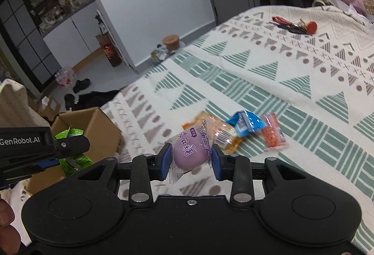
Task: Organize snacks
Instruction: 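Carry both snacks over the cardboard box and open both grippers to drop them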
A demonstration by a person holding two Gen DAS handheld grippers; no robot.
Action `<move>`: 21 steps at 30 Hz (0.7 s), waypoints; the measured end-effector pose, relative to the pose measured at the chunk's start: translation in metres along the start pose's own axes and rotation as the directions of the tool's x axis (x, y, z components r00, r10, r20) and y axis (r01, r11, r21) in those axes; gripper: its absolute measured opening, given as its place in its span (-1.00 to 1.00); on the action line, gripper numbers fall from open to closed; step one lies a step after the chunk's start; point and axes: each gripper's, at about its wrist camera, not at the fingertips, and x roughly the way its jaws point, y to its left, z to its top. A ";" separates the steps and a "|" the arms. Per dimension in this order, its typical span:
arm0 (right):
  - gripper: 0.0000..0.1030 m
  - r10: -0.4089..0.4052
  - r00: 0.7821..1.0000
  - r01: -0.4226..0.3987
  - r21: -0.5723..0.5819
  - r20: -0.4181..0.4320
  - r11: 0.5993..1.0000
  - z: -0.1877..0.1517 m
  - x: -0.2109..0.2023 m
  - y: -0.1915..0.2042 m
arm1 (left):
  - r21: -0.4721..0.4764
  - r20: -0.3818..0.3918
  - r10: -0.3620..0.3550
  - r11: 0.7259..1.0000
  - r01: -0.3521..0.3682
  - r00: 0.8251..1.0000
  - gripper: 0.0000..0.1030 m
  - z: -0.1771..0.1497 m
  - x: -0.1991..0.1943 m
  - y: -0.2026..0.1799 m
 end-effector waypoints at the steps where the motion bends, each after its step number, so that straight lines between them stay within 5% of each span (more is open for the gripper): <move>1: -0.33 0.006 1.000 -0.006 -0.003 0.008 1.000 0.002 -0.002 0.003 | -0.001 0.005 0.003 1.000 -0.003 1.000 -0.47 0.002 -0.003 0.002; 21: -0.33 0.132 0.982 -0.125 -0.059 0.134 0.990 0.016 -0.032 0.051 | -0.106 0.051 0.060 0.993 -0.055 0.997 -0.47 0.033 -0.031 0.062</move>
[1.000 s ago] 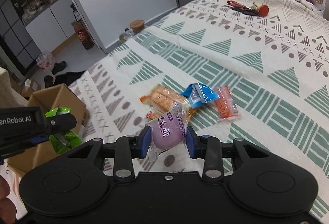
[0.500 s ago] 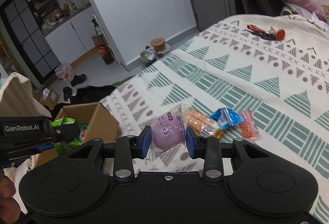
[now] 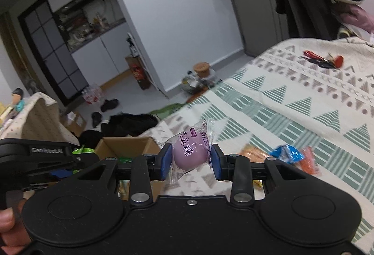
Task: Organize snacks
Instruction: 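Carry both snacks over the cardboard box and open both grippers to drop them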
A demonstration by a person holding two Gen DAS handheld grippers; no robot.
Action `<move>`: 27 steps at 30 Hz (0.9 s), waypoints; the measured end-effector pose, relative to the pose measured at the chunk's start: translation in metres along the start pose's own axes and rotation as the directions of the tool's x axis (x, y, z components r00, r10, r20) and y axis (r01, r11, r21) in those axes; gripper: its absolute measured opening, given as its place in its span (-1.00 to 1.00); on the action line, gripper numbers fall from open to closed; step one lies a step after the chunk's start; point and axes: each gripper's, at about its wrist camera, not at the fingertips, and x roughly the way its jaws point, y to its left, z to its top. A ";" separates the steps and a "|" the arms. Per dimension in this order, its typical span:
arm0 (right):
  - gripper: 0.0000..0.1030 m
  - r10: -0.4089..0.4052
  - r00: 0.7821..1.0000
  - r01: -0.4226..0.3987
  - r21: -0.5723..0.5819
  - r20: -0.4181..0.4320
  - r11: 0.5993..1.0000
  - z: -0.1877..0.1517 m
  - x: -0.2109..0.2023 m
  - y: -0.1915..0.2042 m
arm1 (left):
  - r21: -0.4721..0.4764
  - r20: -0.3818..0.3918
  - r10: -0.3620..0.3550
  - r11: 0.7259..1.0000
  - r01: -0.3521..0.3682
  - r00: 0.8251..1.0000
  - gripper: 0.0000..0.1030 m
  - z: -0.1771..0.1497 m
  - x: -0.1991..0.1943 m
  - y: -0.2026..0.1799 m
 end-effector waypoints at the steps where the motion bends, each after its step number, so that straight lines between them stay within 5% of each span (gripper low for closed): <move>1: -0.33 0.007 1.000 -0.007 -0.008 0.005 1.000 0.001 0.000 0.003 | -0.007 0.002 0.006 1.000 -0.006 1.000 -0.47 0.003 0.000 0.004; 13: -0.33 0.037 0.999 -0.038 -0.051 -0.024 0.998 -0.003 0.017 0.034 | -0.075 -0.036 0.050 0.996 -0.052 0.998 -0.45 0.015 0.016 0.042; 20: -0.33 0.077 0.996 -0.080 -0.075 -0.043 0.994 -0.009 0.026 0.056 | -0.058 -0.039 0.084 0.995 -0.086 0.996 0.15 0.017 0.016 0.052; 27: -0.32 0.169 0.982 -0.176 -0.085 -0.078 0.981 -0.014 0.033 0.077 | -0.101 -0.030 0.130 0.986 -0.133 0.991 0.47 0.024 0.009 0.069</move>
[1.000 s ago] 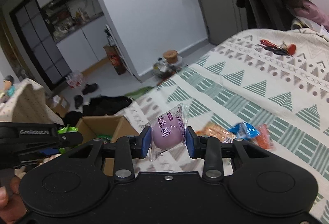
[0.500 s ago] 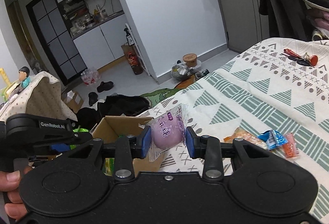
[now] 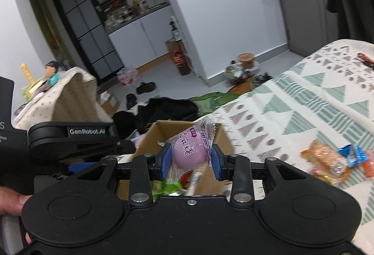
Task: Organize snacks
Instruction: 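Carry both snacks over the cardboard box and open both grippers to drop them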
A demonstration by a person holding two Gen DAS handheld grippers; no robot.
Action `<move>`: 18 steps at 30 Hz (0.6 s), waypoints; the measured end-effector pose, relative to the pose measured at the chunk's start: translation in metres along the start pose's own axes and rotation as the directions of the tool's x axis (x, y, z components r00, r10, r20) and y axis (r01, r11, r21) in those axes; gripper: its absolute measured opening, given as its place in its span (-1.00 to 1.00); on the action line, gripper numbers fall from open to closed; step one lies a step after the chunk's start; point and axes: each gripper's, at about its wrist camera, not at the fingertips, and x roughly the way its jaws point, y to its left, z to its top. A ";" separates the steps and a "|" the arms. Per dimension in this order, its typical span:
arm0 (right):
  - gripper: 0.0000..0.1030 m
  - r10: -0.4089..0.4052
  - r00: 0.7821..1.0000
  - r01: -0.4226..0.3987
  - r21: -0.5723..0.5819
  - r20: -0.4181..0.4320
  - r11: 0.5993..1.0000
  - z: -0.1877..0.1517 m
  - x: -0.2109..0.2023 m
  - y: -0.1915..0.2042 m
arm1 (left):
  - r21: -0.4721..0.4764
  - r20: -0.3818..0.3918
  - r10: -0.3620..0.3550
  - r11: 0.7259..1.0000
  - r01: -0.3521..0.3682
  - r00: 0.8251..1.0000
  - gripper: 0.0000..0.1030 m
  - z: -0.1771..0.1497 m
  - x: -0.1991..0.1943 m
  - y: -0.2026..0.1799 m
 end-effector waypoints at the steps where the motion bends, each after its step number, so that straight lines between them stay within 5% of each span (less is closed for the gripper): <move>1: -0.32 0.010 1.000 -0.010 0.000 -0.005 1.000 0.000 0.002 0.002 | -0.010 0.002 0.006 1.000 -0.006 1.000 0.48 0.000 -0.002 0.003; 3: -0.28 0.050 0.999 -0.051 -0.009 -0.020 0.999 -0.002 0.005 0.007 | -0.024 0.000 0.018 1.000 -0.017 1.000 0.50 0.001 -0.004 0.007; 7: 0.09 0.087 0.995 -0.086 0.005 -0.045 0.996 -0.005 0.004 0.008 | -0.052 -0.005 0.053 0.997 -0.053 0.999 0.51 -0.002 -0.010 0.014; 18: 0.49 -0.022 1.000 0.022 0.061 -0.006 0.998 0.001 -0.031 -0.026 | -0.031 0.021 0.057 0.998 -0.056 0.998 0.64 -0.015 -0.032 0.002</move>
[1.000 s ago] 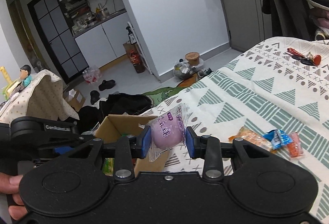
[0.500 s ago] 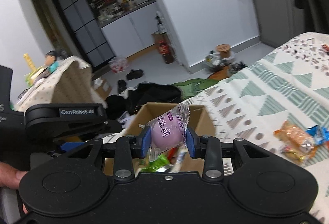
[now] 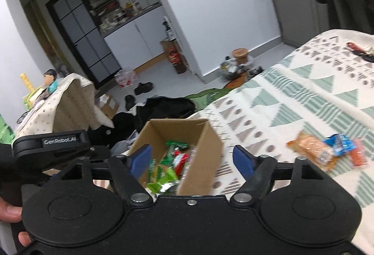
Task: Organize snacks
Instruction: 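Carry both snacks over the cardboard box and open both grippers to drop them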
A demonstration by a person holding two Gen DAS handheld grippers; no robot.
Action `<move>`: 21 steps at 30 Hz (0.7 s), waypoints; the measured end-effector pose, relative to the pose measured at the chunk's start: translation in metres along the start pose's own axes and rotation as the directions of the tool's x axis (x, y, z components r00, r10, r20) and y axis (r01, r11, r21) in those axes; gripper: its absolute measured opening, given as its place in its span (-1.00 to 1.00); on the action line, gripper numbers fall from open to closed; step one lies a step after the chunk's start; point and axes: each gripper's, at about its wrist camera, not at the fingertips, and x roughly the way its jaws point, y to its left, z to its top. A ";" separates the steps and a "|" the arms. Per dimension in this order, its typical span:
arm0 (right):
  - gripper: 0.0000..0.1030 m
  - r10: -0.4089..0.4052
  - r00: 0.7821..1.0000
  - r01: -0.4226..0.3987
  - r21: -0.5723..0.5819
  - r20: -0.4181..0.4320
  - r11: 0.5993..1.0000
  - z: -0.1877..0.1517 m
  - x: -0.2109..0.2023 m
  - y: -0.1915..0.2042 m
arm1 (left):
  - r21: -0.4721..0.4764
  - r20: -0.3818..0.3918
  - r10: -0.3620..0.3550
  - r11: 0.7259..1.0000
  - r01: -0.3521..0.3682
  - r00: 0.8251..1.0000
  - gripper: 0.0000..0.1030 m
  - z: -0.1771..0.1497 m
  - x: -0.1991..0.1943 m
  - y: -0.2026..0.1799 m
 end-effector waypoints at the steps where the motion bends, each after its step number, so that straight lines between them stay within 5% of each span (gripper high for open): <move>1: 0.53 -0.006 1.000 0.006 -0.002 0.003 1.000 0.000 -0.003 -0.003 | 0.007 0.002 -0.002 1.000 0.002 1.000 0.66 -0.002 -0.001 -0.003; 5: 0.70 -0.053 0.998 0.053 -0.014 0.016 0.999 -0.001 -0.012 -0.014 | 0.035 0.009 -0.005 0.999 0.005 1.000 0.81 -0.010 -0.004 -0.015; 21: 0.99 -0.133 0.991 0.130 0.061 0.036 0.990 0.002 -0.048 -0.067 | 0.161 0.001 -0.041 0.986 0.040 0.999 0.90 -0.046 -0.020 -0.077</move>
